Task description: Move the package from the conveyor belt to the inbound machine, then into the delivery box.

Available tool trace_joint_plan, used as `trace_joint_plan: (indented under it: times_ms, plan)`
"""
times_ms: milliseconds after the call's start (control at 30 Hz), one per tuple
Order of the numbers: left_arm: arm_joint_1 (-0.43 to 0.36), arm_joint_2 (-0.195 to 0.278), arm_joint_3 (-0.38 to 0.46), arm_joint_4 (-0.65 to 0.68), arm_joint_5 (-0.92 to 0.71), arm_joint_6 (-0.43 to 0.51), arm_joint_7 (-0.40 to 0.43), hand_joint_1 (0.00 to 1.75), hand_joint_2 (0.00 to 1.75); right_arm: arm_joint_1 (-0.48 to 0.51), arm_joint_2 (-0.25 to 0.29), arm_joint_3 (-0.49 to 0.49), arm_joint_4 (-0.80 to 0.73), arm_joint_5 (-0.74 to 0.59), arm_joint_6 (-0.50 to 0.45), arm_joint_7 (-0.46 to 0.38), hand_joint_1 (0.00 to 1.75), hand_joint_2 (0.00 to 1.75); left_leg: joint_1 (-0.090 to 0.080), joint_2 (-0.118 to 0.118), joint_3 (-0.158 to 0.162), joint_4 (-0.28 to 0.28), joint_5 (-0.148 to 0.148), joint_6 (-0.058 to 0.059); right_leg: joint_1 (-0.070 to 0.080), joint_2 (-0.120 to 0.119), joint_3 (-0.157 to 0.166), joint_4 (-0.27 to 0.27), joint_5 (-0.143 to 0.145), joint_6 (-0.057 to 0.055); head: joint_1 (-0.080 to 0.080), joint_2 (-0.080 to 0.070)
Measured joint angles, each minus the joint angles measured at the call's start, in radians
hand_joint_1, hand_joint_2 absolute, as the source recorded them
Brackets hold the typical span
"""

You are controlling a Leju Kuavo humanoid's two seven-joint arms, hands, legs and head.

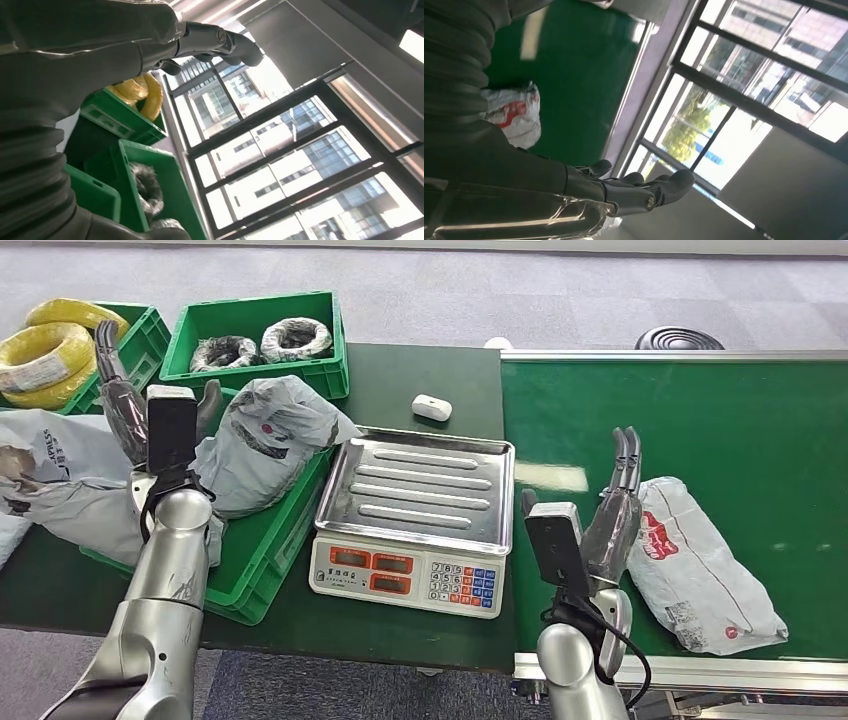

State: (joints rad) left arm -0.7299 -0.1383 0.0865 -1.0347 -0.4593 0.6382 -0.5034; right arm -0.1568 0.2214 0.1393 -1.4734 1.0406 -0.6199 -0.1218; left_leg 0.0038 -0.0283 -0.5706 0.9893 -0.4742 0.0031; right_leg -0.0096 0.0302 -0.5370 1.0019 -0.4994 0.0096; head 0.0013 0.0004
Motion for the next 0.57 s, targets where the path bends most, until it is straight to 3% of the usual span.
trace_joint_plan:
  times_ms: [100, 200, 367, 567]
  plan:
    - [0.059, -0.012, -0.08, -0.141, 0.058, -0.073, 0.018, 0.0, 1.75, -0.016, 0.002, -0.03, 0.009, 0.132, -0.041, 0.101, 0.0, 1.75, 0.0, 0.0, 0.0, 0.0, 0.0, 0.0, 0.0, 0.0, 0.0, 0.0, 0.0, 0.0, 0.0, 0.0]
    - [0.141, -0.021, -0.167, -0.286, 0.08, -0.119, 0.022, 0.0, 1.75, -0.012, 0.005, -0.075, 0.009, 0.181, -0.05, 0.158, 0.0, 1.75, 0.0, 0.0, 0.0, 0.0, 0.0, 0.0, -0.001, 0.0, 0.0, 0.0, 0.0, 0.0, 0.0, 0.0]
    - [0.272, -0.022, -0.278, -0.463, 0.095, -0.135, 0.005, 0.0, 1.75, 0.024, 0.005, -0.15, 0.0, 0.179, -0.045, 0.175, 0.0, 1.75, -0.001, 0.0, 0.0, 0.0, -0.001, 0.0, 0.0, 0.0, -0.001, -0.001, 0.0, 0.0, 0.0, 0.0]
    - [0.361, -0.017, -0.324, -0.561, 0.116, -0.122, -0.021, 0.0, 1.75, 0.058, 0.01, -0.187, 0.002, 0.138, 0.057, 0.202, 0.0, 1.75, 0.0, 0.0, 0.0, 0.0, -0.001, 0.0, 0.0, 0.0, 0.0, -0.001, 0.0, 0.0, 0.0, 0.0]
